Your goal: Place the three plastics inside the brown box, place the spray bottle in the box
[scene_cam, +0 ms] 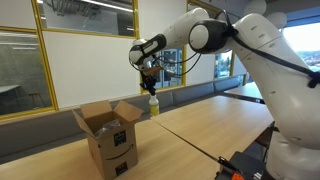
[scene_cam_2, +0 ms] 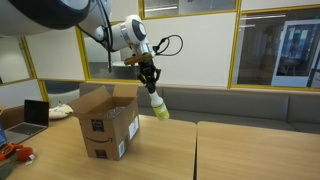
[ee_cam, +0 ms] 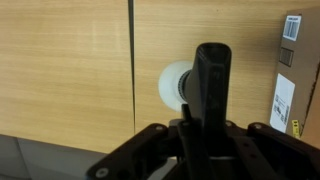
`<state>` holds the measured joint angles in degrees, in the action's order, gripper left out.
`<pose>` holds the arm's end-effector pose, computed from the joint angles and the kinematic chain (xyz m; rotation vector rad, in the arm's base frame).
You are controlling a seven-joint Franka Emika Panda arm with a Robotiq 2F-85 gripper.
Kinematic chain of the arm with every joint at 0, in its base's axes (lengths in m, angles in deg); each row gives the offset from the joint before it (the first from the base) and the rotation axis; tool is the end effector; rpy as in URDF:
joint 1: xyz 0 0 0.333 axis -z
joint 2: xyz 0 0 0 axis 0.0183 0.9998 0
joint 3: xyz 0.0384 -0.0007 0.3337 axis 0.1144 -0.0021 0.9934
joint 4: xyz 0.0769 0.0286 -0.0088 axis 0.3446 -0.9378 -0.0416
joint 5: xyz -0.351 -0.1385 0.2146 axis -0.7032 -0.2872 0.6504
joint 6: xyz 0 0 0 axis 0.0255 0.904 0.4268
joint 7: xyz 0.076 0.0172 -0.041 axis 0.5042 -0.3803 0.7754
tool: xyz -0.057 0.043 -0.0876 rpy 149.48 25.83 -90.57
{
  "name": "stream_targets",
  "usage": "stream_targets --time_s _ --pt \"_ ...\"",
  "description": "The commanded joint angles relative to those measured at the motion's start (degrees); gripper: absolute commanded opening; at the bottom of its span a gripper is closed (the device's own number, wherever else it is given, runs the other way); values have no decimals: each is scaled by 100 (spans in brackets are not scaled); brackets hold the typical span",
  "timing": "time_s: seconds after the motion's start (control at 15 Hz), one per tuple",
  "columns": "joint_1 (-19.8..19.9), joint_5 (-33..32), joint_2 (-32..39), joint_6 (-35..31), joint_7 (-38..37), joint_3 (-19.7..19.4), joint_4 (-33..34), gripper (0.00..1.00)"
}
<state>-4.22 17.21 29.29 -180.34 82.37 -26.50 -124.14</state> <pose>0.7866 -0.0296 0.4233 2.8548 -0.0979 0.0415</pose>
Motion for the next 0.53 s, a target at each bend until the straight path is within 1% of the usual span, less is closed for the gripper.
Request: stream_targets --time_s 0.0,0.27,0.47 --pt "-280 -339 523 653 75 -19 1305 12" --pt "-588 -595 895 1100 144 -49 2195 12" --pt "-798 -785 1104 1356 198 -98 2727 12"
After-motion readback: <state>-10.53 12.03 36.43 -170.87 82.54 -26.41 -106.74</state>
